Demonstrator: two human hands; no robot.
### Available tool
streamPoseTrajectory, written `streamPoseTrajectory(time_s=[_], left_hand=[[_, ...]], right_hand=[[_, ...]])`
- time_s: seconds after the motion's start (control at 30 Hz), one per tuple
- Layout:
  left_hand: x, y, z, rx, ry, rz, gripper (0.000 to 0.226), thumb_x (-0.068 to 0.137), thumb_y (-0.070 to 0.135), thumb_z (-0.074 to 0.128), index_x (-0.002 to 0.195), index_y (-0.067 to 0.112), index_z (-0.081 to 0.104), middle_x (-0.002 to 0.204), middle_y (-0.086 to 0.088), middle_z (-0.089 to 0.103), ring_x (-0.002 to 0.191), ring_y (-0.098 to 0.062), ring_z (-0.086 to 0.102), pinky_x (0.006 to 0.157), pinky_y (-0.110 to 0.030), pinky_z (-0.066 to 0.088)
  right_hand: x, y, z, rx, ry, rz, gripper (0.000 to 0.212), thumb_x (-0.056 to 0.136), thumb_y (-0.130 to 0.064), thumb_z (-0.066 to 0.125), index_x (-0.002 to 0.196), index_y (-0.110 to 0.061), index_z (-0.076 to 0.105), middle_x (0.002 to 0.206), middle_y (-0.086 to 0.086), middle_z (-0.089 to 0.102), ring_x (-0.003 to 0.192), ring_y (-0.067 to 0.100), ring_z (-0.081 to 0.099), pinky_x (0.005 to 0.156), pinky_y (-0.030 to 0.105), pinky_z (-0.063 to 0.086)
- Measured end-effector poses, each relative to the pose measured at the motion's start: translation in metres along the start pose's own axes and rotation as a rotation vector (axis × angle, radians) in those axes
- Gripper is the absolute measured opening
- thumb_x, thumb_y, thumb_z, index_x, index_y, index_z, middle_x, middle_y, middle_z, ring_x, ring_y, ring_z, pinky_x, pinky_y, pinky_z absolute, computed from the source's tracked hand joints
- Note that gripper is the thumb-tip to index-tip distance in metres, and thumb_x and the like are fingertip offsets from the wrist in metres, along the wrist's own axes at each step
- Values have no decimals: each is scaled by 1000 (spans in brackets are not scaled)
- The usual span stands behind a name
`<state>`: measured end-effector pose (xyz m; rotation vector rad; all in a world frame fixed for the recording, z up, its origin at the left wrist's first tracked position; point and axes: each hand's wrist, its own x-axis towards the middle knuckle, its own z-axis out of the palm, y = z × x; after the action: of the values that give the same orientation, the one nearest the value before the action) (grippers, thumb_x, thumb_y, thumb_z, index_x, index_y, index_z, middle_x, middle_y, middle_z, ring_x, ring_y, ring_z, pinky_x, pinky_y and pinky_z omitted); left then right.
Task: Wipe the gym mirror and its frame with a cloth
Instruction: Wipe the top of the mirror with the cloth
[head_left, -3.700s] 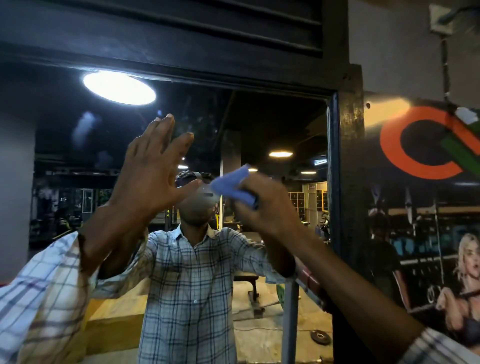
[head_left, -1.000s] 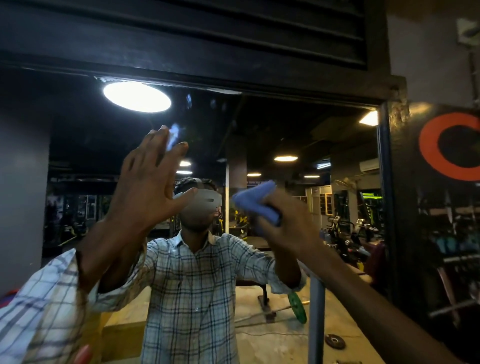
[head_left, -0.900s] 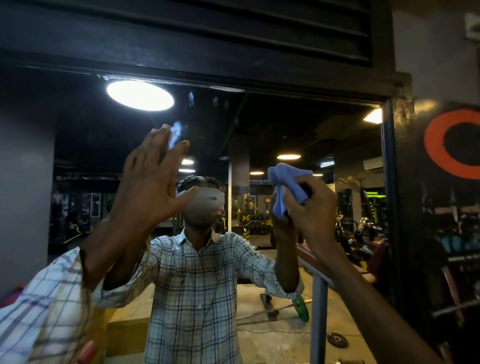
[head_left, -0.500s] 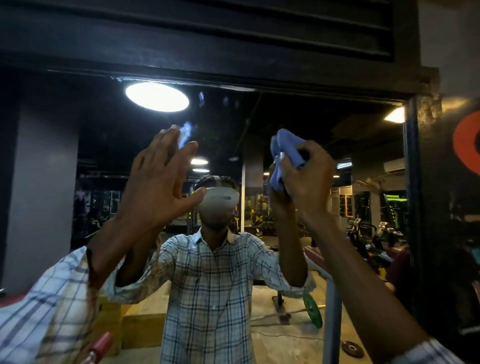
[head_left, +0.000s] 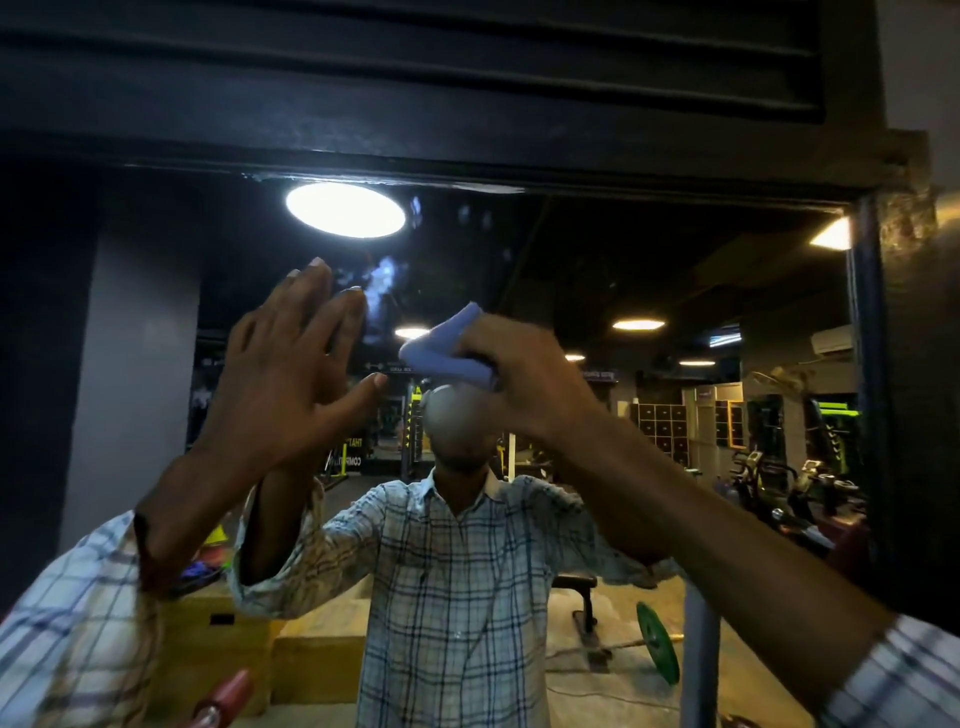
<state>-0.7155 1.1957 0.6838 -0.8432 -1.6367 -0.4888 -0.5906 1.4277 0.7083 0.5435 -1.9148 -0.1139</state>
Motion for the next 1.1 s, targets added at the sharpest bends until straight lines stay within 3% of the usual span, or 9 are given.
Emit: streamPoseTrajectory(time_s=[0.17,0.3,0.33,0.4,0.5,0.63,0.83,1.0,1.1], left_hand=[[-2,0,-2,1,1,-8,88,86,72,41,160,26,31,173,-5,10,160,-27,9,121,-59,22],[-3,-1,-3,11,6,-29,89,86,75,39,161,27,30,173,-7,12,159,-29,12,119,-58,24],[-5,-3,-4,12,8,-36,89,86,75,39,161,28,29,173,-6,12,159,-29,12,120,-59,25],[-9,-9,-4,15,6,-40,88,86,74,41,161,29,28,173,-4,10,160,-27,10,120,-58,24],[-11,-18,-5,25,-10,-26,88,87,73,42,162,32,25,174,-3,7,160,-26,7,120,-58,23],[-9,-27,-10,17,-10,-27,89,85,75,42,162,33,25,174,-4,4,160,-28,7,120,-58,22],[-7,-61,-16,41,-9,36,89,87,75,42,163,34,22,174,-4,-2,160,-28,3,121,-57,19],[-7,-87,-21,39,-2,86,90,87,77,42,163,33,24,175,-5,-2,161,-27,2,121,-56,22],[-10,-97,-24,12,2,95,90,88,79,39,163,33,23,175,-4,-3,161,-25,0,122,-54,18]], right_hand=[[21,25,-30,91,464,439,22,93,-15,69,114,-18,64,117,-4,62,89,-2,57,81,19,55],[-3,-6,11,6,-4,-79,20,85,-15,74,103,-12,66,95,-3,62,82,8,55,71,33,52],[-3,-3,7,5,-33,-92,20,84,-14,74,102,-12,66,93,-3,62,81,9,54,71,33,51],[11,11,-11,26,156,86,18,87,-13,72,104,-12,67,99,-2,63,83,10,57,74,29,53],[28,18,-32,54,445,426,23,93,-14,71,115,-16,66,114,-2,64,87,-3,56,76,5,46],[23,-20,6,-69,161,124,18,90,-20,71,107,-18,64,103,-5,60,86,6,57,74,24,52],[75,-6,-21,76,647,544,24,94,-13,70,118,-9,66,109,-7,62,79,-19,56,71,0,44],[92,-32,6,-39,183,136,29,86,-34,63,105,-13,68,101,-7,63,86,4,59,78,21,50],[106,-7,-10,-48,565,368,24,89,-22,73,109,-8,71,101,-4,68,80,-5,61,84,18,54]])
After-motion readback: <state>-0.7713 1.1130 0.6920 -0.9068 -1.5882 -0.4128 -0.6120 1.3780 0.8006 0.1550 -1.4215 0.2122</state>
